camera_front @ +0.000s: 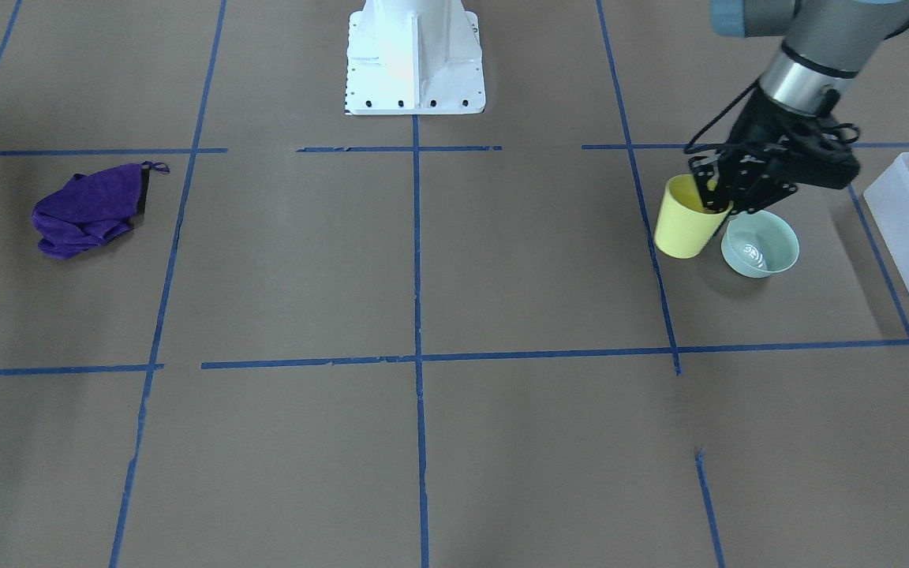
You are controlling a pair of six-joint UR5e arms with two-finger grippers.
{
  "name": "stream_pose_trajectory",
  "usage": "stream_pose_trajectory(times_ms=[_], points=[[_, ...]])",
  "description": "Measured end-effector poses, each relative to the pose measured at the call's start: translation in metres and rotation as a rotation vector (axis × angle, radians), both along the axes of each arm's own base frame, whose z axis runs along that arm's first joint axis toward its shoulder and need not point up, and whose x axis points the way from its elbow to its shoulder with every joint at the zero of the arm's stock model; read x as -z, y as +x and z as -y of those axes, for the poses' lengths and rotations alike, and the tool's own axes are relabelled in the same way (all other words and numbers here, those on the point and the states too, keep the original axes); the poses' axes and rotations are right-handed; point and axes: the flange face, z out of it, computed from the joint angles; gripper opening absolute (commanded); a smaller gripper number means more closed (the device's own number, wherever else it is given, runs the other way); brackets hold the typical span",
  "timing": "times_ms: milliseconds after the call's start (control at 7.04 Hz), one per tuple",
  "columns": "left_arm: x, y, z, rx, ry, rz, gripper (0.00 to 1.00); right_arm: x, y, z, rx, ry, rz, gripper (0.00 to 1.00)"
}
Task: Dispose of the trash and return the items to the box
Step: 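Lift the yellow cup with the left gripper and drop it into the clear bin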
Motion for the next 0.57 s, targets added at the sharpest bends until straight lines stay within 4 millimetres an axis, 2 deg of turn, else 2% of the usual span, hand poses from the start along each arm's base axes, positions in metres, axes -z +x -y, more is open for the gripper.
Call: stream_pose_trajectory(times_ms=[284,568], points=[[-0.092,-0.109,0.013,-0.129,0.098,0.113,0.00,0.004,-0.015,-0.001,0.014,-0.001,0.002,1.00],[-0.217,-0.209,0.026,-0.253,0.154,0.233,0.00,0.006,-0.020,-0.002,0.023,0.001,0.004,1.00]])
